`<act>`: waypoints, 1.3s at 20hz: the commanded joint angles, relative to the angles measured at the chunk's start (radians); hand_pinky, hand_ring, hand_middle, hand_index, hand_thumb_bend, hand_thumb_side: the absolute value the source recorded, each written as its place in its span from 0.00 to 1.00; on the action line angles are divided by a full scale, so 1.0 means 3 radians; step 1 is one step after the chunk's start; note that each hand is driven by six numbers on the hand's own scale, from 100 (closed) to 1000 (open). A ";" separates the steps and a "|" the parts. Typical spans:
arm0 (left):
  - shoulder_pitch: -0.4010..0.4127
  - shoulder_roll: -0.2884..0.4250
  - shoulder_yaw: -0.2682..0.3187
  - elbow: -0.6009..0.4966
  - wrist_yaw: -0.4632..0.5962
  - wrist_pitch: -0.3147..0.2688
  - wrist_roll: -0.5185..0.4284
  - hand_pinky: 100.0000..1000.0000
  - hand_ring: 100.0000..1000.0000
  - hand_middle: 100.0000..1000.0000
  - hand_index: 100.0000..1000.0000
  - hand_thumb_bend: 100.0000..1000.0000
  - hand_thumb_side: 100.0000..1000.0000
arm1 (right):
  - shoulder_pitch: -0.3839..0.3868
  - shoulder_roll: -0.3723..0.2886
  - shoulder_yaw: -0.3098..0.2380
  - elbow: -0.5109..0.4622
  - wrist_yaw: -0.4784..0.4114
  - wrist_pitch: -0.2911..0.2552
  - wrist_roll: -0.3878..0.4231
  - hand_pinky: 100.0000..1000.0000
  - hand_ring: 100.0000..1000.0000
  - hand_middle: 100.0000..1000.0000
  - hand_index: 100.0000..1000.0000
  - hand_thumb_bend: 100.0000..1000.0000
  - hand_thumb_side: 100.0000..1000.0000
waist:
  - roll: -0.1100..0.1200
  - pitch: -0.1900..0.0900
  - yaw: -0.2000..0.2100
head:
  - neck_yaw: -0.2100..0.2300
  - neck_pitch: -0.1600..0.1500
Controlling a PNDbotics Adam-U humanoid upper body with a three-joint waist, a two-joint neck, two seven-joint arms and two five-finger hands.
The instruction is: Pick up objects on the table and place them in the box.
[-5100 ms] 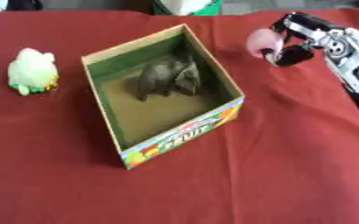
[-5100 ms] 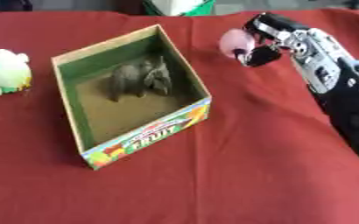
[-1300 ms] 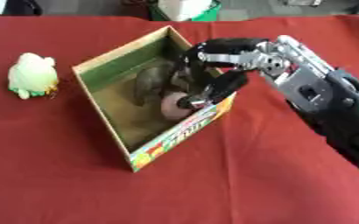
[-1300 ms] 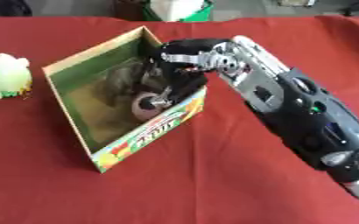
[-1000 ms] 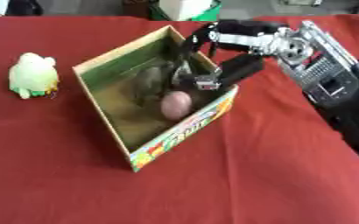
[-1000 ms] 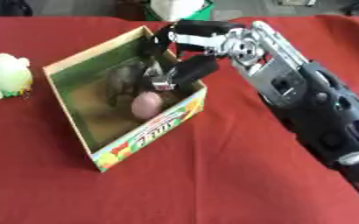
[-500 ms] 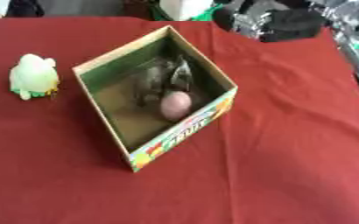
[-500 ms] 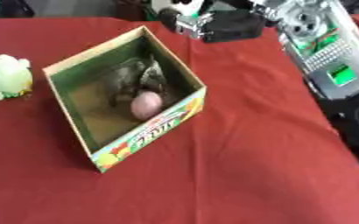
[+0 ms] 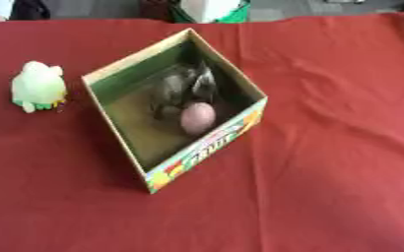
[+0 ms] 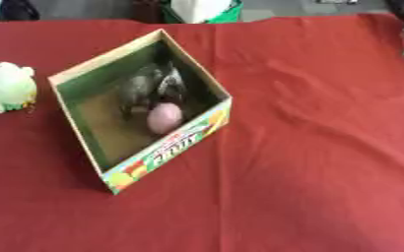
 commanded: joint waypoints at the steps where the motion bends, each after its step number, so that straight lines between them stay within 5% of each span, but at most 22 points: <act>1: -0.0012 0.0136 0.0052 -0.0054 -0.0027 0.0011 -0.0018 0.62 0.64 0.70 0.80 0.21 0.87 | 0.0074 -0.0150 -0.0138 -0.0079 -0.0251 -0.0164 -0.0367 0.62 0.81 0.78 0.88 0.00 1.00 | 0.0009 -0.0053 -0.0014 | -0.0006 -0.0019; 6: 0.0063 0.0273 0.0045 -0.0054 -0.0149 -0.0011 -0.0288 0.63 0.65 0.70 0.82 0.24 0.86 | 0.0324 -0.0163 -0.0276 -0.0080 -0.0436 -0.0470 -0.0825 0.61 0.80 0.78 0.87 0.00 1.00 | 0.0022 -0.0051 -0.0048 | 0.0022 -0.0033; 11: 0.0073 0.0500 0.0045 -0.0054 -0.0554 -0.0113 -0.1065 0.68 0.69 0.74 0.91 0.41 0.74 | 0.0549 -0.0179 -0.0344 -0.0080 -0.0439 -0.0616 -0.1000 0.61 0.80 0.77 0.86 0.00 1.00 | 0.0030 -0.0059 -0.0068 | 0.0071 -0.0017; 17: 0.0051 0.0804 0.0018 -0.0036 -0.1067 -0.0271 -0.2085 0.74 0.75 0.79 0.96 0.60 0.82 | 0.0675 -0.0162 -0.0418 -0.0080 -0.0414 -0.0791 -0.1114 0.62 0.81 0.78 0.86 0.00 1.00 | 0.0033 -0.0067 -0.0099 | 0.0129 -0.0020; 22: -0.0114 0.0871 -0.0080 0.0313 -0.1311 -0.0661 -0.2945 0.78 0.80 0.83 1.00 0.95 0.94 | 0.0796 -0.0140 -0.0445 -0.0080 -0.0358 -0.0968 -0.1255 0.65 0.84 0.80 0.87 0.00 1.00 | 0.0033 -0.0073 -0.0103 | 0.0162 -0.0017; 26: -0.0246 0.0866 -0.0180 0.0610 -0.1405 -0.0892 -0.3337 0.80 0.82 0.84 1.00 1.00 0.97 | 0.0908 -0.0113 -0.0460 -0.0080 -0.0337 -0.1024 -0.1297 0.66 0.85 0.79 0.87 0.00 1.00 | 0.0035 -0.0067 -0.0110 | 0.0188 -0.0032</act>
